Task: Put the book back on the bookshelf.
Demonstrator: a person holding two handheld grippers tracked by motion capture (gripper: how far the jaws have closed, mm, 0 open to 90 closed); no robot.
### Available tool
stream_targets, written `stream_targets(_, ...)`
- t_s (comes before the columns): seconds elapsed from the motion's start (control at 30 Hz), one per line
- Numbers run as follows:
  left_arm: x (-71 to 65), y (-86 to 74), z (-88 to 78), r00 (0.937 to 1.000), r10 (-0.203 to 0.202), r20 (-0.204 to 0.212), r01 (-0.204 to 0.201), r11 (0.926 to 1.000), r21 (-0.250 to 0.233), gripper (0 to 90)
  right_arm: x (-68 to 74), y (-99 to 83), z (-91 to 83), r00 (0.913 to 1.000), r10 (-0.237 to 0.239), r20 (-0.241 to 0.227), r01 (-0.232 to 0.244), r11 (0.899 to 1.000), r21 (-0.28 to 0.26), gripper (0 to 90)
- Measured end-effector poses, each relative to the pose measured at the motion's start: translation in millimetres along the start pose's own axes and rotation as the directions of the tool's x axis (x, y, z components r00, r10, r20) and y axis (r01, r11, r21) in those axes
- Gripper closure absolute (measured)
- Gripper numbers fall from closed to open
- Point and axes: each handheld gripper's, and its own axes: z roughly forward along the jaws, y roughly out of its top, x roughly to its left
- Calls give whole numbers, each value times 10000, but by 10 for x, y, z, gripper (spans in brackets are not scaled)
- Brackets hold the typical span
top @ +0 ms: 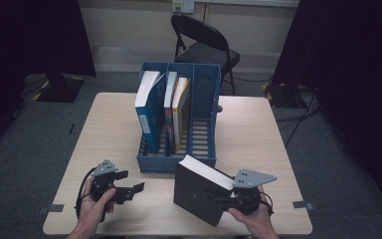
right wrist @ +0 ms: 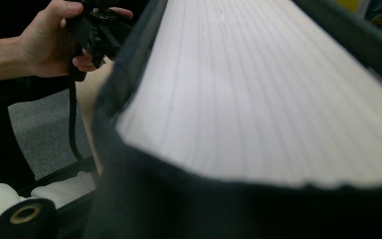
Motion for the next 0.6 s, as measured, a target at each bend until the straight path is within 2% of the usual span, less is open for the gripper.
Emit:
stream_targets(0.1, 8, -3, 3, 9998, 115, -155, -114, 9999, 12, 158, -18, -28, -61, 9998, 62, 195, -61, 10000, -32, 523)
stream_targets(0.17, 9, -2, 3, 10000, -18, -4, 18, 10000, 37, 158, -27, -45, -104, 9995, 96, 308, -95, 9999, -33, 522)
stream_targets(0.33, 11, -10, 5, 9999, -94, 38, 94, 9997, 237, 157, -89, -92, -218, 9980, 289, 565, -285, 9996, -65, 522)
stream_targets(0.47, 38, -3, -3, 9997, -251, -22, 251, 9996, 163, 156, -175, -136, -323, 9951, 540, 830, -529, 9985, -154, 522)
stream_targets(0.5, 42, -2, -7, 9997, -224, -28, 224, 9996, 160, 156, -194, -145, -344, 9941, 613, 899, -599, 9980, -183, 522)
stream_targets(0.6, 40, -3, -17, 9995, 38, 299, -39, 10000, 33, 156, -243, -167, -400, 9915, 750, 1060, -729, 9971, -236, 522)
